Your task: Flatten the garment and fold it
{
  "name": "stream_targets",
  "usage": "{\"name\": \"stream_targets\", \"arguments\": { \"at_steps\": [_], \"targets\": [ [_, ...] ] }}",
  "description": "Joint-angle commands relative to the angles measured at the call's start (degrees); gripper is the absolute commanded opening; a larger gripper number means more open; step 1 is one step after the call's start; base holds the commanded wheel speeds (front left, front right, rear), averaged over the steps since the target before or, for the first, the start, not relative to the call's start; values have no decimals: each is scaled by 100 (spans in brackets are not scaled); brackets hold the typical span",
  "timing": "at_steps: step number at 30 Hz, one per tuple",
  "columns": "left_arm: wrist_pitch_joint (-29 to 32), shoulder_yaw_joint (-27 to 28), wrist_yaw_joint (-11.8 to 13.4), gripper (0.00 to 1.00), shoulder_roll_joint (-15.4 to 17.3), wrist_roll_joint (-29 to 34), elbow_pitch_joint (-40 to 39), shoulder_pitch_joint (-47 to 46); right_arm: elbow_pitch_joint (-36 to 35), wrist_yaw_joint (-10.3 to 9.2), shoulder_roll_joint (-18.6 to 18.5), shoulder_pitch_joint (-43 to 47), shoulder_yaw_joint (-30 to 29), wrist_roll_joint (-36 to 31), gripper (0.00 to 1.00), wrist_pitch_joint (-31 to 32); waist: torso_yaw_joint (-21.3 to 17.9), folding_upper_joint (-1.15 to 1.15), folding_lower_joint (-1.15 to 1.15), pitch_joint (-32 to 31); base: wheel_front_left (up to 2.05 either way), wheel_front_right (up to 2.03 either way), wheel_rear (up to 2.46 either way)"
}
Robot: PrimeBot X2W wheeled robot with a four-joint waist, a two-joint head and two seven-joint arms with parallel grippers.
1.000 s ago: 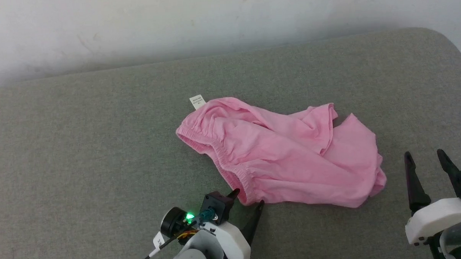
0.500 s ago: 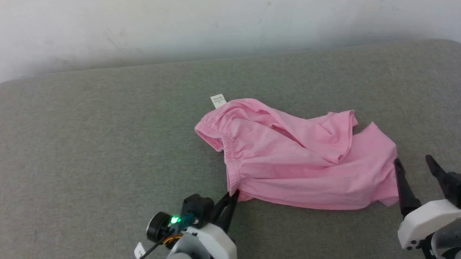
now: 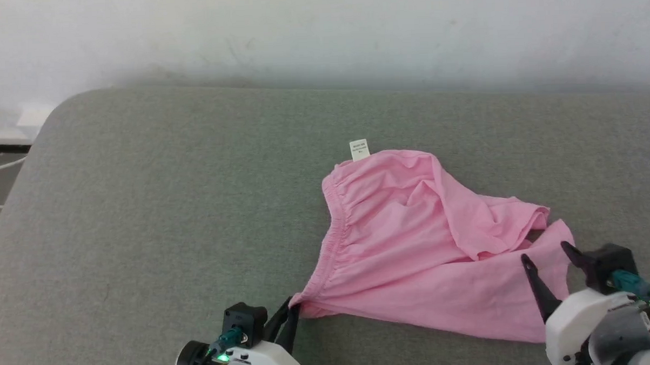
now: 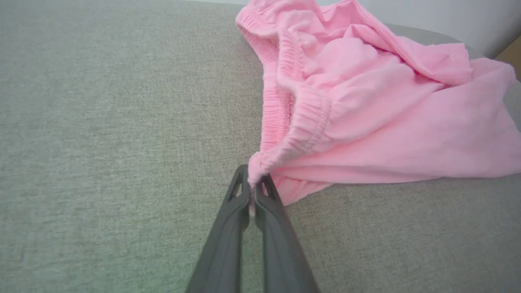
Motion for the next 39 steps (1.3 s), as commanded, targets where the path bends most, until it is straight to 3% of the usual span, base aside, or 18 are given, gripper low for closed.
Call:
{"name": "stream_targets", "arguments": {
  "at_steps": [1,10,18,25,26,28,29,34,39],
  "targets": [
    [9,6,68,98,-14,-43,0,9,-53,-10,-143,-185,164,67,100,76,195,0,0,25,0,0,0],
    [-743,-82,44,100,-99,126,-244,-192,265,-10,-1018,-955,1409,559,100,851,417,0,0,56,0,0,0],
    [-998,51,291,100,-100,730,-952,-236,796,-10,-1260,-1411,1778,722,100,1306,606,0,0,155,0,0,0],
    [-1001,212,216,100,-192,943,-1266,-60,1132,-10,-1340,-1596,1970,805,100,1371,718,0,0,269,0,0,0],
    [-1001,233,198,100,-206,956,-1268,-51,1171,-10,-1338,-1601,1982,823,64,1389,727,0,0,281,0,0,0],
    [-1002,276,167,100,-230,980,-1253,-33,1214,-10,-1342,-1617,2005,832,6,1384,734,0,0,301,0,0,0],
    [-1002,296,151,100,-241,990,-1236,-25,1221,-10,-1341,-1626,2010,828,0,1352,733,0,0,303,0,0,0],
    [-1002,389,83,100,-287,1040,-1146,33,1088,-10,-1315,-1627,1909,823,0,1195,685,0,0,231,0,0,0],
    [-1002,445,17,100,-330,1069,-1052,95,510,-10,-1327,-1519,1729,973,0,1256,591,0,0,148,0,0,0]
  ]
}}
